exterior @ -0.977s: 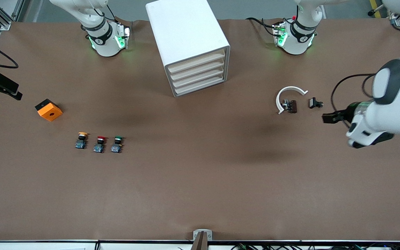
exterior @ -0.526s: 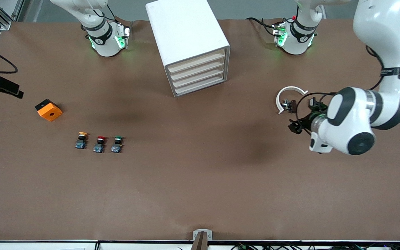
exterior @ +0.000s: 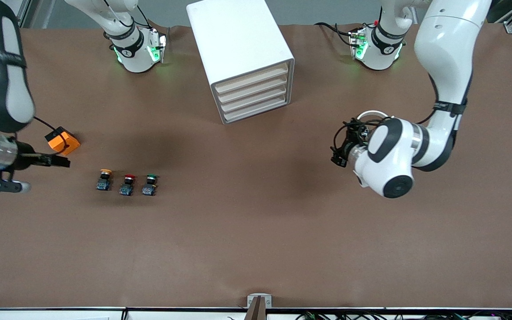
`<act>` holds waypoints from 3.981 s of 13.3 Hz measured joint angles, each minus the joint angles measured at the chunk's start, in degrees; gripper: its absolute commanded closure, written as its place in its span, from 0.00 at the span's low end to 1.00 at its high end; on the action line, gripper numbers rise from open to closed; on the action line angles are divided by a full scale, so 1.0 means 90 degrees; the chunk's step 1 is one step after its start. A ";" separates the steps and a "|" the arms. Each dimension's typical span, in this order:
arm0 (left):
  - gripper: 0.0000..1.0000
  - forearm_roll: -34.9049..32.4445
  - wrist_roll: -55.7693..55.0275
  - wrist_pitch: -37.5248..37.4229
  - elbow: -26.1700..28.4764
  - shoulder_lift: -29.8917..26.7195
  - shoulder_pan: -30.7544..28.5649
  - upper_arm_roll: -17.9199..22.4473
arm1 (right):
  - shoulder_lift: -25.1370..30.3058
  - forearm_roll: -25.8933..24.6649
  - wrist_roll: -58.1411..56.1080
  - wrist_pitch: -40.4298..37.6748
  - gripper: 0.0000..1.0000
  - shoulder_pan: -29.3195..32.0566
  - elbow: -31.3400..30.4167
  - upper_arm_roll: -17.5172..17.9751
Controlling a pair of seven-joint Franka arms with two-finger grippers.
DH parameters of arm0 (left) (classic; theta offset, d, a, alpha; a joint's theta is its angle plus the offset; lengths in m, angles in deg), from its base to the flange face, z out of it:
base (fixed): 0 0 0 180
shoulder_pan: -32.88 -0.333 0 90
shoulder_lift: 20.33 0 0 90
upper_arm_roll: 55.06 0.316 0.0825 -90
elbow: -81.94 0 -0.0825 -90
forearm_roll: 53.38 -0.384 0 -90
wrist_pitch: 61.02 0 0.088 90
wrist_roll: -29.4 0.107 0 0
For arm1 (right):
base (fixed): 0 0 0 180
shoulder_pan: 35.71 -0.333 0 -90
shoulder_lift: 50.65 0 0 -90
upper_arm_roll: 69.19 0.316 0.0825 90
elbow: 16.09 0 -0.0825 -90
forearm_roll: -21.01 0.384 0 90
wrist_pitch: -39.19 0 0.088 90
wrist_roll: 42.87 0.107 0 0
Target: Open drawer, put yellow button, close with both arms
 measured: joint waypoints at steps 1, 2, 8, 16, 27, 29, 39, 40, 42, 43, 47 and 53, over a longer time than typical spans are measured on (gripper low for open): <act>0.00 0.0053 -0.0605 0.0001 -0.0002 0.0047 0.0255 -0.0005 | -0.0015 0.0000 -0.0036 0.0667 0.00 0.0006 -0.0453 0.0001; 0.00 0.0222 -0.1095 0.0004 -0.0005 0.0095 0.0503 -0.0007 | -0.0024 0.0000 -0.0045 0.1258 0.00 0.0004 -0.0851 0.0013; 0.00 0.1830 -0.2748 -0.0043 -0.0013 0.0325 0.0759 0.0024 | -0.0820 -0.0001 -0.0045 0.3183 0.00 -0.0015 -0.1726 0.0062; 0.09 0.3112 -0.3709 -0.0582 -0.0017 0.0645 0.1269 -0.0004 | -0.1392 -0.0001 -0.0054 0.3690 0.45 -0.0117 -0.1705 0.0086; 0.77 0.3624 -0.4131 -0.0627 -0.0028 0.0754 0.2005 -0.0013 | -0.1367 -0.0002 -0.0068 0.3619 0.92 -0.0123 -0.1609 0.0076; 1.00 0.3626 -0.4145 -0.0644 -0.0028 0.0755 0.2050 -0.0014 | -0.1223 -0.0002 -0.0065 0.3127 0.92 -0.0123 -0.1528 0.0076; 1.00 0.3665 -0.4324 -0.0694 -0.0106 0.0756 0.1384 0.0061 | 0.0899 0.0000 0.2177 -0.0833 0.88 -0.0942 -0.1083 0.0166; 1.00 0.3675 -0.4320 -0.0667 -0.0143 0.0758 0.1194 0.0060 | 0.1104 0.0000 0.2544 -0.1169 0.89 -0.1141 -0.1002 0.0174; 1.00 0.3686 -0.4318 -0.0582 -0.0248 0.0766 0.0845 0.0058 | 0.1478 0.0001 0.3323 -0.1970 0.89 -0.1588 -0.0760 0.0186; 1.00 0.3698 -0.4315 -0.0534 -0.0276 0.0770 0.0685 0.0056 | 0.1605 0.0002 0.3798 -0.2441 0.89 -0.1856 -0.0567 0.0190; 0.00 0.3742 -0.4277 -0.0502 -0.0428 0.0840 0.0321 0.0072 | 0.1720 0.0056 0.5926 -0.3631 0.91 -0.3209 0.0277 0.0223; 0.00 0.3709 -0.4232 -0.0617 -0.0919 0.0838 -0.0092 0.0091 | 0.1375 0.0903 0.9451 -0.3480 0.90 -0.4969 0.1222 0.0250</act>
